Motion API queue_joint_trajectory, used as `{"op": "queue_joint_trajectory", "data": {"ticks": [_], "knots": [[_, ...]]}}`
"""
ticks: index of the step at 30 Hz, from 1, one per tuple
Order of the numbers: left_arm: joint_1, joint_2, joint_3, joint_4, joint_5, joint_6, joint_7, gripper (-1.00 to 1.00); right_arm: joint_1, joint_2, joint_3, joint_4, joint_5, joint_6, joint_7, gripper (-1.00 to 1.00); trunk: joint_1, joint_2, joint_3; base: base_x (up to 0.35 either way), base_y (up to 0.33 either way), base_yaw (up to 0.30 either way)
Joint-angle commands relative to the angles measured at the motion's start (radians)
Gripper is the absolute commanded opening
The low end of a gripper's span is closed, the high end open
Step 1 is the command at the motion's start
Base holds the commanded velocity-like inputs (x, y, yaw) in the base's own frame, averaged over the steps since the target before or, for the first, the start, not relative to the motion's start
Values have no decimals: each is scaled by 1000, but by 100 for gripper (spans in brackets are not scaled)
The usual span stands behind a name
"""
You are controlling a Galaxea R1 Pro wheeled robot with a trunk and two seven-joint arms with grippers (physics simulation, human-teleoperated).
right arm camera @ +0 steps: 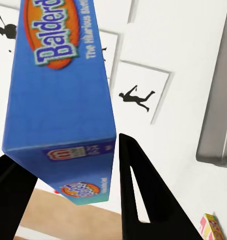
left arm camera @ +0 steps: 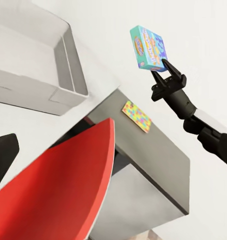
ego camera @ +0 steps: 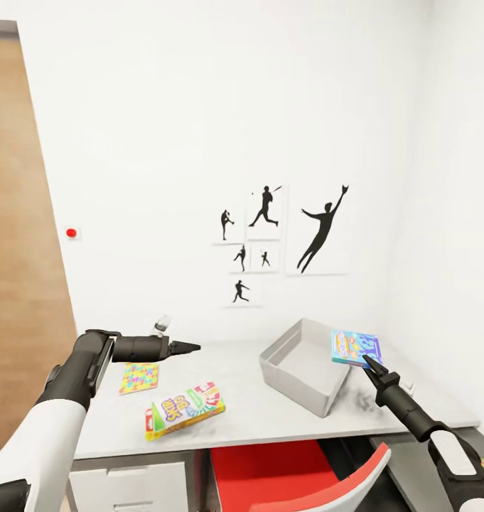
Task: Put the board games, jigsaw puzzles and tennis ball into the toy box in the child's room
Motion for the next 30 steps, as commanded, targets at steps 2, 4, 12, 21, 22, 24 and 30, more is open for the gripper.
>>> {"op": "queue_joint_trajectory", "data": {"ticks": [2,4,12,21,22,24,30], "knots": [[-1,-1,3,0,-10,11,-8,100,0,0,-2,0,-4,7,1,-100,0,-1,-4,154,84,59],[-1,-1,3,0,-10,12,-7,100,0,-1,-3,0,-4,7,3,-100,0,-1,-7,213,76,31],[-1,-1,10,0,-9,7,-9,100,0,-2,-4,2,-5,8,5,-100,0,-1,-19,208,21,6],[-1,-1,11,0,-9,7,-11,100,0,-2,-4,2,-5,4,7,-100,0,-1,-25,82,10,0],[-1,-1,11,0,-9,7,-11,100,0,-2,-4,2,-5,4,7,-100,0,-1,-25,125,1,0],[-1,-1,11,0,-9,7,-11,100,0,-2,-4,2,-5,4,7,-100,0,-1,-25,157,1,0],[-1,-1,11,0,-9,7,-12,100,0,-2,-4,2,-5,4,7,-100,0,-1,-25,143,7,0]]}}
